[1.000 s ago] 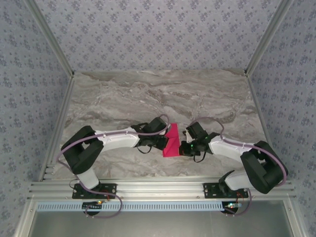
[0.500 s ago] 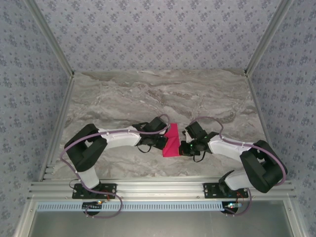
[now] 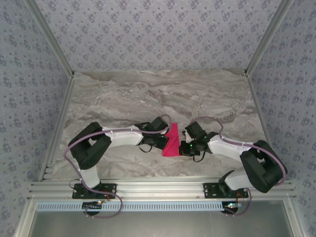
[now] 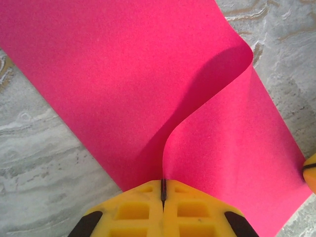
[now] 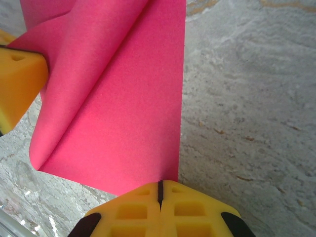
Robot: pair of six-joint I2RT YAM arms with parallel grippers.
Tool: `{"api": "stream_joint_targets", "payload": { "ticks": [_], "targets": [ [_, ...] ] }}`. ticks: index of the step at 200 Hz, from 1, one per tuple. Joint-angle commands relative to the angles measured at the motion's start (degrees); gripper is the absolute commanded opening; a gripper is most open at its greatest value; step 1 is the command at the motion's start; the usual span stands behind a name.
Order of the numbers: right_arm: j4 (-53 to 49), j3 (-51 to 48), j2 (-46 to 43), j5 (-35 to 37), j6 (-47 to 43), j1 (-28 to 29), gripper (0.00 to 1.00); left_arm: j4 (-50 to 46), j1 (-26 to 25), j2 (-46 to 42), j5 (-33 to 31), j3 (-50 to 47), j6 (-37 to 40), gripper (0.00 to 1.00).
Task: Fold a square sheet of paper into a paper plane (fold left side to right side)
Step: Fold the triangle a second time at the center of the table.
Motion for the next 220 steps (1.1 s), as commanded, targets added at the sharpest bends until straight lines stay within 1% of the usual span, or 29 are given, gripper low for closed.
{"api": "stream_joint_targets", "payload": {
  "ticks": [1, 33, 55, 85, 113, 139, 220],
  "targets": [
    [-3.6, 0.1, 1.4, 1.7, -0.5, 0.6, 0.06, -0.6, 0.3, 1.0, 0.0, 1.5, 0.8, 0.0],
    [-4.0, 0.7, 0.7, 0.9, -1.3, 0.3, 0.07, -0.6, 0.4, 1.1, 0.1, 0.8, 0.5, 0.0],
    [-1.5, 0.5, -2.3, -3.3, -1.5, -2.1, 0.07, -0.5, 0.4, 1.0, 0.3, 0.1, 0.3, 0.0],
    [6.5, -0.6, -6.0, -9.4, 1.5, -6.0, 0.07, -0.2, 0.3, 0.8, 0.5, -0.6, 0.1, 0.0],
    [12.6, 1.0, -2.2, -12.2, 4.9, -6.5, 0.06, 0.0, 0.3, 0.7, 0.6, -0.8, 0.0, 0.0],
    [15.9, 3.0, 1.8, -12.5, 6.3, -5.9, 0.05, 0.0, 0.2, 0.8, 0.7, -0.9, -0.1, 0.0],
    [17.5, 6.9, 9.9, -11.7, 5.9, -4.5, 0.05, 0.1, 0.0, 0.8, 0.6, -0.9, -0.2, 0.0]
  ]
}}
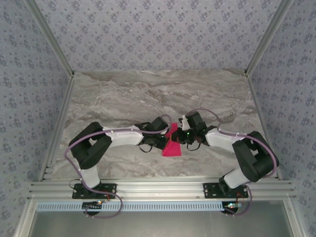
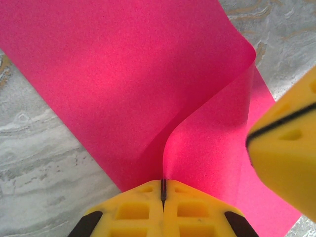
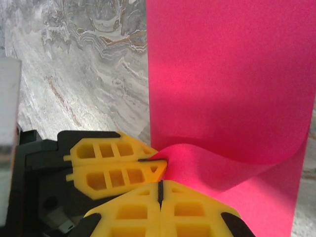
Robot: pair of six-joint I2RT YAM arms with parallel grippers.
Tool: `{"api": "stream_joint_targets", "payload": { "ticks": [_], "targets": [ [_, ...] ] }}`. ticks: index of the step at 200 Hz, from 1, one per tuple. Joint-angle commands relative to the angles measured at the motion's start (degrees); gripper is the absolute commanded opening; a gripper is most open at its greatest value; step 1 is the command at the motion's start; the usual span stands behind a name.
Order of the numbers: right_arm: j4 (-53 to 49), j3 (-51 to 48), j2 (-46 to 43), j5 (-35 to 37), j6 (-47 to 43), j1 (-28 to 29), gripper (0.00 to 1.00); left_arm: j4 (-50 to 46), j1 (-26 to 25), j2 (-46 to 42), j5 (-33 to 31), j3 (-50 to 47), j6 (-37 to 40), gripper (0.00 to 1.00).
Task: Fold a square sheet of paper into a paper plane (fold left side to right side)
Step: Fold the triangle a second time at the center of the table.
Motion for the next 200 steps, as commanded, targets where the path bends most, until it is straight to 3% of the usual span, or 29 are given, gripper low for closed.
{"api": "stream_joint_targets", "payload": {
  "ticks": [1, 168, 188, 200],
  "targets": [
    [0.8, 1.8, 2.5, -0.5, 0.4, 0.5, 0.05, -0.1, 0.0, 0.6, 0.5, -0.8, -0.1, 0.0],
    [-7.8, 2.3, 9.5, 5.7, -5.2, 1.2, 0.05, -0.2, -0.1, -0.2, 1.1, -0.8, -0.4, 0.0],
    [-8.9, 2.0, 9.9, 6.1, -5.4, 1.2, 0.05, -0.8, -0.1, -3.0, 0.6, -0.7, -0.7, 0.04],
    [-9.0, 1.8, 9.9, 6.3, -5.4, 1.2, 0.05, -1.8, -0.1, -5.0, -0.2, -0.4, -0.6, 0.11]
  ]
}}
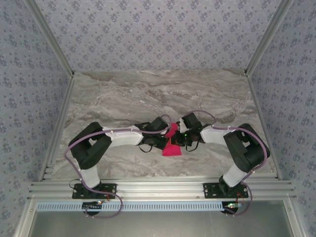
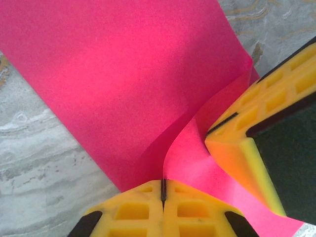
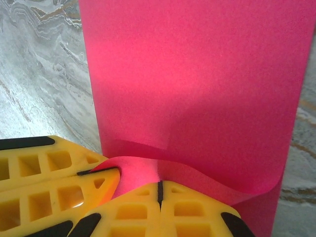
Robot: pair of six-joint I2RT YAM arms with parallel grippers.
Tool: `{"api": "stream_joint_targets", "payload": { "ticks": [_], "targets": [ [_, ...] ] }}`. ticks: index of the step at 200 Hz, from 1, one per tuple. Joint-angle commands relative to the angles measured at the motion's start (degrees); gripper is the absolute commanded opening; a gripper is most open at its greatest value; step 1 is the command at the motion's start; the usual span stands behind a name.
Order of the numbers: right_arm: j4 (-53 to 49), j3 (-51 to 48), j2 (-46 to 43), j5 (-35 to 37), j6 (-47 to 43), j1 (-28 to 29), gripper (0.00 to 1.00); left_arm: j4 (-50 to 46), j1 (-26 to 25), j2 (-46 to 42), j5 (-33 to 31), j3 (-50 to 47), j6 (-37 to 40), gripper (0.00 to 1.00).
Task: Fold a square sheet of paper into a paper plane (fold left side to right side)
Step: Fold the triangle a second time at the center of the table.
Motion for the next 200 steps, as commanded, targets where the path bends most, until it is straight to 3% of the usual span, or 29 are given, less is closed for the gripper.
{"api": "stream_joint_targets", "payload": {
  "ticks": [1, 39, 82, 141, 200],
  "targets": [
    [-4.9, -0.9, 2.7, 4.6, -1.6, 0.4, 0.05, -2.0, -0.1, -4.8, -0.4, -0.3, -0.4, 0.12],
    [-5.1, -1.3, 2.5, 4.6, -1.7, 0.4, 0.05, -5.5, 0.0, -11.6, -3.2, -0.5, -0.8, 0.26],
    [-5.1, -1.1, 2.3, 4.2, -1.8, 0.7, 0.05, 0.8, -0.5, -16.0, 7.5, -5.7, -5.5, 0.27],
    [-5.5, -0.6, 2.4, 4.1, -2.0, 1.2, 0.05, 9.9, -1.0, -11.9, 14.5, -8.9, -11.0, 0.26],
    [-6.1, -0.3, 2.0, 4.1, -2.4, 1.6, 0.05, 10.3, -2.2, -5.5, 15.1, -6.9, -10.9, 0.25]
  ]
}}
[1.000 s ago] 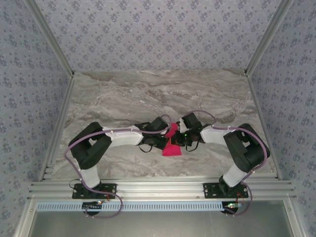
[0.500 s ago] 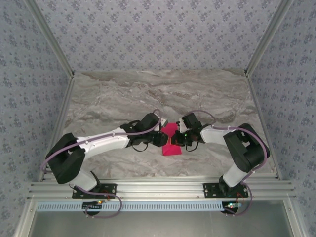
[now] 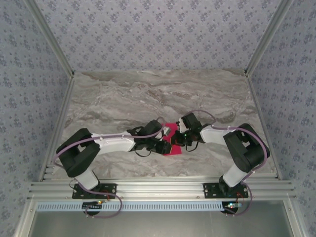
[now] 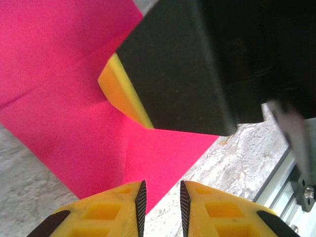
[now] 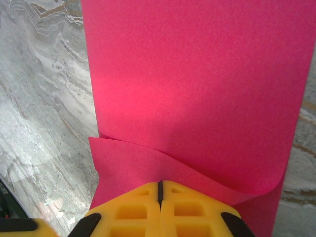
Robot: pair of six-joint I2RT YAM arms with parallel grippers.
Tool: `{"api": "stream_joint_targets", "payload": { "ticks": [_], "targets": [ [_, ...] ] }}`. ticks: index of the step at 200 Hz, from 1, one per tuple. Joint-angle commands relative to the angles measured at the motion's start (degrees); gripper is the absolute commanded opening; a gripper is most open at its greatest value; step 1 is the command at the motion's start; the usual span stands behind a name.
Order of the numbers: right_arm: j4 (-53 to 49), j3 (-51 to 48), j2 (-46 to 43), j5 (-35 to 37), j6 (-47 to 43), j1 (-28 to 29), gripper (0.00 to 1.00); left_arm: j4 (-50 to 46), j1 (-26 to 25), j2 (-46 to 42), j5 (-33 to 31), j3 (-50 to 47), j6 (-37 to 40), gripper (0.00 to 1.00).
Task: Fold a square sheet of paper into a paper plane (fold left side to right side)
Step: Fold the triangle a second time at the center of the table.
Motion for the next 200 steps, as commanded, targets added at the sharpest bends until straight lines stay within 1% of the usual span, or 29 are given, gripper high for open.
{"api": "stream_joint_targets", "payload": {
  "ticks": [1, 49, 132, 200],
  "targets": [
    [-5.5, -0.6, 2.0, 3.7, -1.6, 1.1, 0.05, 1.1, -0.7, 2.1, 1.3, 2.1, -0.5, 0.25],
    [-6.6, -0.2, 0.8, 3.8, -2.2, 1.2, 0.05, 0.8, -1.9, 3.7, 0.4, 1.4, -0.9, 0.25],
    [-7.3, 0.2, 0.6, 4.0, -2.4, 1.3, 0.05, 0.0, -2.6, 2.6, -2.3, -1.1, -1.9, 0.24],
    [-8.7, 1.0, 0.7, 4.5, -3.0, 1.4, 0.05, 3.0, -3.7, 2.1, -2.8, -4.3, -4.6, 0.23]
  ]
}}
